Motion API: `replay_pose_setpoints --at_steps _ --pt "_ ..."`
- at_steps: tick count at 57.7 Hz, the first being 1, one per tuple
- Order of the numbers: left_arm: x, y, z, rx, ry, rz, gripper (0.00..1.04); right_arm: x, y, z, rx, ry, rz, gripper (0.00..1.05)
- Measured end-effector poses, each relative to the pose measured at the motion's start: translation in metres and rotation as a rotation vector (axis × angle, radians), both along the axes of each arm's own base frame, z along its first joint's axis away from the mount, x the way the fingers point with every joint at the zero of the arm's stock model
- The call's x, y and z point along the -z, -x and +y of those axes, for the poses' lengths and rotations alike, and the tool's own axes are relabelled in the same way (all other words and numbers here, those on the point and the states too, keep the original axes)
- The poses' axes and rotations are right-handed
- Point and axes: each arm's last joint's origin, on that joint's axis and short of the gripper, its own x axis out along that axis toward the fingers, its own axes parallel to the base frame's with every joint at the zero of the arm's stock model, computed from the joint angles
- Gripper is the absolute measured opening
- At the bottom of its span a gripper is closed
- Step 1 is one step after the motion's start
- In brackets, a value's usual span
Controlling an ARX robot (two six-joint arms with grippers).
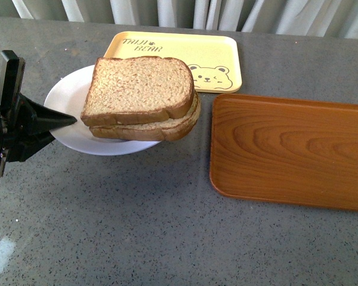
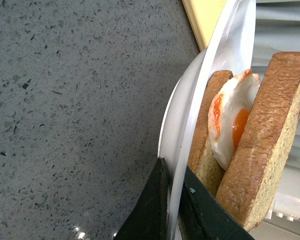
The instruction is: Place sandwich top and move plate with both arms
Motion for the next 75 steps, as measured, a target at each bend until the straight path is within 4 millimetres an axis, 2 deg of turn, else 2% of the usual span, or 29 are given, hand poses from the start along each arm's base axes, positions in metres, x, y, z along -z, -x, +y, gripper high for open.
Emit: replay_pose_setpoints --at_steps 6,24,36,55,75 --pt "-0.005 -0.009 -0.004 0.012 0.001 -0.005 0.02 0.000 0.000 0.000 0.000 0.000 0.000 0.96" --pt "-0.033 -0.064 -0.032 0.078 -0.007 -0.074 0.02 0.000 0.000 0.000 0.000 0.000 0.000 0.96" --pt "-0.027 -0.096 -0.045 0.103 -0.022 -0.063 0.02 0.000 0.000 0.000 0.000 0.000 0.000 0.96" --pt "-0.012 -0.146 -0.051 0.116 -0.045 -0.049 0.02 0.000 0.000 0.000 0.000 0.000 0.000 0.96" --pt "-0.007 -0.197 -0.060 0.131 -0.044 -0.057 0.02 0.000 0.000 0.000 0.000 0.000 0.000 0.96"
